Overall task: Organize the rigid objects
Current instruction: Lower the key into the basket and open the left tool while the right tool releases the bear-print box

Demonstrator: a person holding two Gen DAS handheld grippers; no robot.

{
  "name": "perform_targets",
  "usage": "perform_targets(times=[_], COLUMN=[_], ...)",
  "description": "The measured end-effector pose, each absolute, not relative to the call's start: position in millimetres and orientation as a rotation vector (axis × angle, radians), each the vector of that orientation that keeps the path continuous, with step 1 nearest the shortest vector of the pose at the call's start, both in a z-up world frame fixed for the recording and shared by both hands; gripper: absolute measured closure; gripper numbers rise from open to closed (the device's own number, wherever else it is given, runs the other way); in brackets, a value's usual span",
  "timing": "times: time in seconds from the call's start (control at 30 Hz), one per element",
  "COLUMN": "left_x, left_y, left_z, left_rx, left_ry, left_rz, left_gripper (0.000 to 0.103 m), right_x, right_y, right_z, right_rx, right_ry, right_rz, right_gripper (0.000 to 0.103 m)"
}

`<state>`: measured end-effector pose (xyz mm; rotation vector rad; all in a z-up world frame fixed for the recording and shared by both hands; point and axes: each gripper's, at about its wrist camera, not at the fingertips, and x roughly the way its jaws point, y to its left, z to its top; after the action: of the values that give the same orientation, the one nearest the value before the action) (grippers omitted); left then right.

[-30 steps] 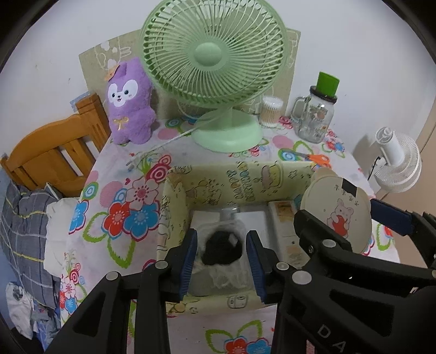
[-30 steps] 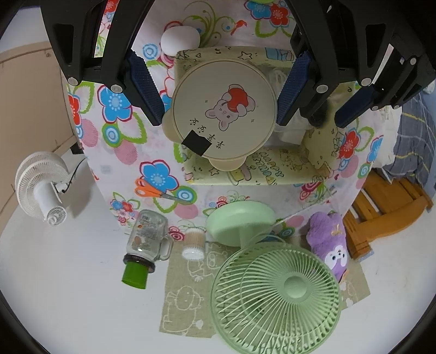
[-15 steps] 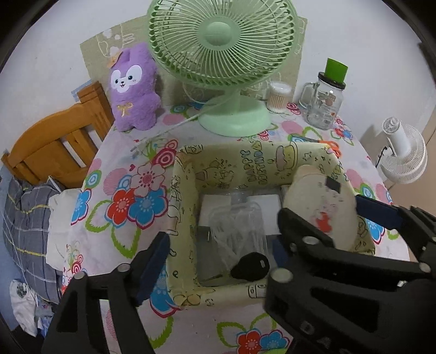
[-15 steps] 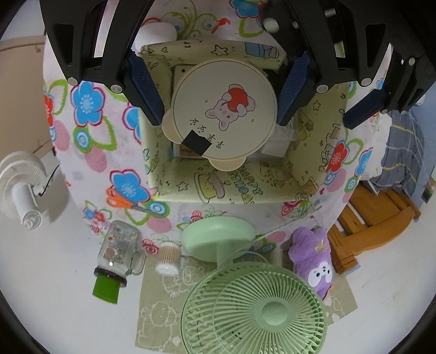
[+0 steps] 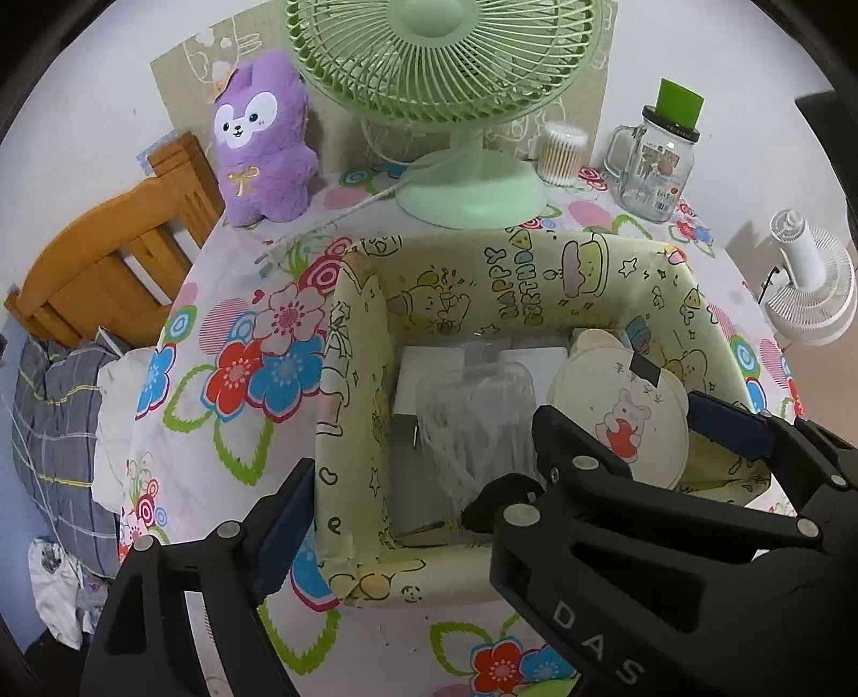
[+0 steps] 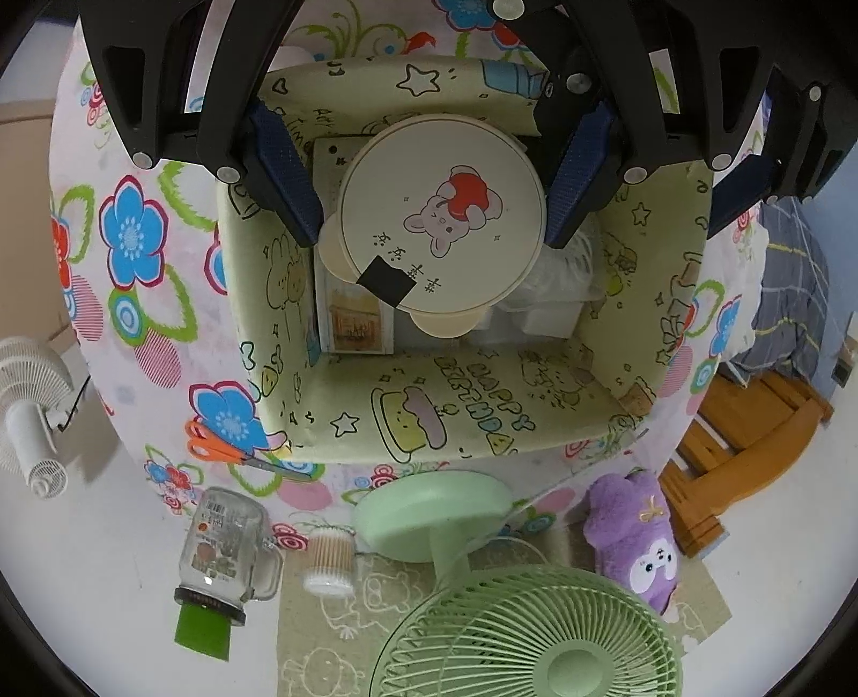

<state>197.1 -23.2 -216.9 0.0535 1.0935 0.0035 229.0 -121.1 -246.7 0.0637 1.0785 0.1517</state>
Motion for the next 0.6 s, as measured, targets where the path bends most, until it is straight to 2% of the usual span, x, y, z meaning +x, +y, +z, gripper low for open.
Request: perform_targets(times=[0.27, 0.4, 0.5, 0.6], left_x=[198, 196, 192, 187], left_y=[-24, -23, -24, -28], left_z=[-217, -213, -206, -196], left_rx=[0.058, 0.062, 0.065, 0.091], left_ry=[1.101, 1.104, 1.087, 1.060], left_rz=[-0.004, -0.019, -0.033, -0.036], left_gripper=[0.015, 0.015, 0.013, 0.012], right_x=[228, 224, 218, 212], right_y=[-124, -125, -126, -129], right_z=[-247, -238, -230, -223], right_rx=[0.076, 0.075, 0.086, 0.096], right_ry=[1.089, 1.112, 1.111, 1.095], right_rz=[0.130, 0.135, 0.134, 0.126], right_gripper=[0.017, 0.012, 0.005, 0.003])
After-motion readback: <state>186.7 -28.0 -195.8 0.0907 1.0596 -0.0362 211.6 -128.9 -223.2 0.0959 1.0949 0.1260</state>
